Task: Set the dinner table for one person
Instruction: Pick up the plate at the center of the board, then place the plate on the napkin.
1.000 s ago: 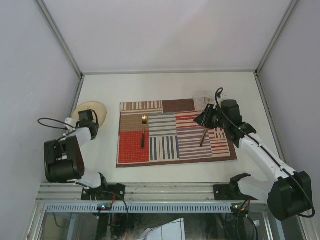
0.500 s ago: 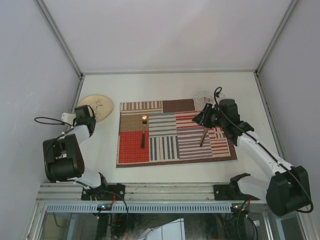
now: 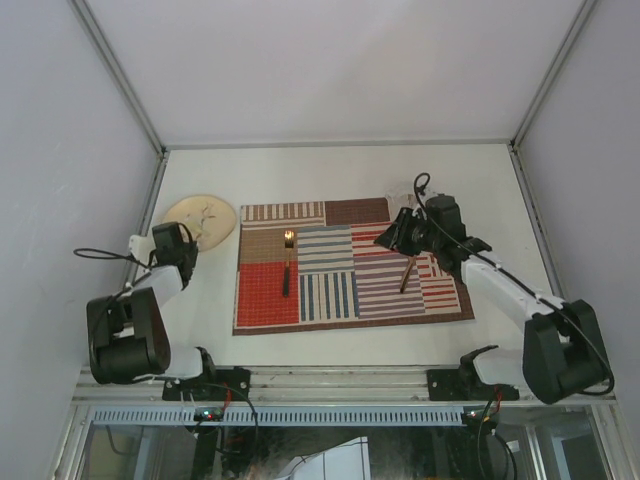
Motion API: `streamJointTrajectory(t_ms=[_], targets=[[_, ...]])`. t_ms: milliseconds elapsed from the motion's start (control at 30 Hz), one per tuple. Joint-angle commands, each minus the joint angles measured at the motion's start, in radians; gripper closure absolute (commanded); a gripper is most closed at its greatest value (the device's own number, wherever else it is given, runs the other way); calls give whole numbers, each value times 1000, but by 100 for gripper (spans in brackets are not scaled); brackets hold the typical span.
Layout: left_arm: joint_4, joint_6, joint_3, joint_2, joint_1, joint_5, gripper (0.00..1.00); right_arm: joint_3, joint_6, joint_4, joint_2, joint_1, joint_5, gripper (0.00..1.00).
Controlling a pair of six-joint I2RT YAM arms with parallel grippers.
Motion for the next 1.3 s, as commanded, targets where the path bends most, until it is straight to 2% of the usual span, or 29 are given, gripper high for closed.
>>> streamJointTrajectory(t_ms=[0,300,600,833,1267], targets=[[-17,35,-64,-98,-41,31,100,55,58,119,107,38,-66,74],[-65,30,-131,-284,-91,42,100,233,152,233,437,119,-224,74],[-79,39,-166,-352,-95,76,100,452,135,171,606,242,-162,74],[-70,30,-203,-383,-106,105,100,551,130,136,689,321,-125,74],[-72,27,-258,-492,-174,166,100,558,152,158,757,381,-104,72]])
